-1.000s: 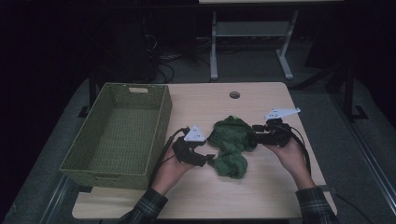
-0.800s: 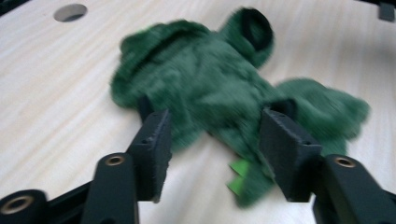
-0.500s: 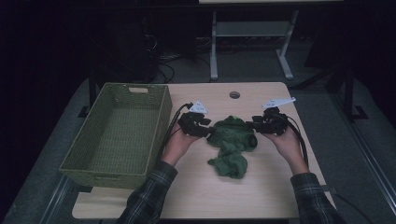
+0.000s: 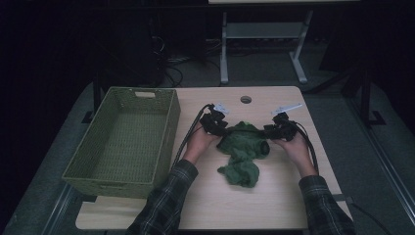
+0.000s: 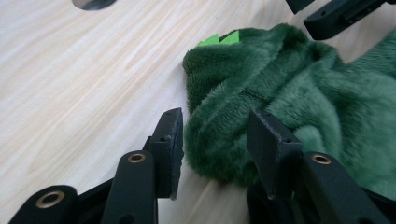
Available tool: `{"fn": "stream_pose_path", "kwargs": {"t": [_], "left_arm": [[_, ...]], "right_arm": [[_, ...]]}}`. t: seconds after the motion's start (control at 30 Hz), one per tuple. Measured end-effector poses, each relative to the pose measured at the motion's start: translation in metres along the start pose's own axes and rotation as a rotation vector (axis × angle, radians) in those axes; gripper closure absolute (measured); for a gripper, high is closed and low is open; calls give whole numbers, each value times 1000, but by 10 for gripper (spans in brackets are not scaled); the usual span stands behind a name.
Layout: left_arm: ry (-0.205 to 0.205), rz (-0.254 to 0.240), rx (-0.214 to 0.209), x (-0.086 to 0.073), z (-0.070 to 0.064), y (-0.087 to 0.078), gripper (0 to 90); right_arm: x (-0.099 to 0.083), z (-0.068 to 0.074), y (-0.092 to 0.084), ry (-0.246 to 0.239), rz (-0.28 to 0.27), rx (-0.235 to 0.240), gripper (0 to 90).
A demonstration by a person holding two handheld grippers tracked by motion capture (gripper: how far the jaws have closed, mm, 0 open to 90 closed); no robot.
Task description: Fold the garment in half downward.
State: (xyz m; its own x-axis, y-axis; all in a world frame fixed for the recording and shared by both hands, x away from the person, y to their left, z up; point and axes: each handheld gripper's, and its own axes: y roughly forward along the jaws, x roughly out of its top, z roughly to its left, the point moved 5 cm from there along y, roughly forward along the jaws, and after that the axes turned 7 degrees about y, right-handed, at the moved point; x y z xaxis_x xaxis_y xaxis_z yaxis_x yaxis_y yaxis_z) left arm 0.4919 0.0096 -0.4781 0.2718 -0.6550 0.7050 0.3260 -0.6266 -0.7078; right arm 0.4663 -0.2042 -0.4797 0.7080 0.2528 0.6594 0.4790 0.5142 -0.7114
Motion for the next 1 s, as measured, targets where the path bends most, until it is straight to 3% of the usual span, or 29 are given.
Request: {"fn": "stream_pose_path", "kwargs": {"t": [0.2,0.43,0.6,0.73,0.9,1.0], "left_arm": [[-25,18,-17,-3,2,12,558],[-33,44,-37,-8,7,17,650],[-35,63,-59,-12,5,22,757],[-43,73,-44,-11,7,19,859],[-90,36,-20,-5,13,7,877],[-89,-4,5,7,16,-5,877]], "right_arm": [[-4,-2,11,-2,37,-16,615],[-6,-2,20,6,52,-15,701],[-7,-2,22,13,59,-4,836],[-7,-2,23,28,58,12,879],[0,0,17,34,22,13,886],[9,0,9,43,-5,20,887]]}}
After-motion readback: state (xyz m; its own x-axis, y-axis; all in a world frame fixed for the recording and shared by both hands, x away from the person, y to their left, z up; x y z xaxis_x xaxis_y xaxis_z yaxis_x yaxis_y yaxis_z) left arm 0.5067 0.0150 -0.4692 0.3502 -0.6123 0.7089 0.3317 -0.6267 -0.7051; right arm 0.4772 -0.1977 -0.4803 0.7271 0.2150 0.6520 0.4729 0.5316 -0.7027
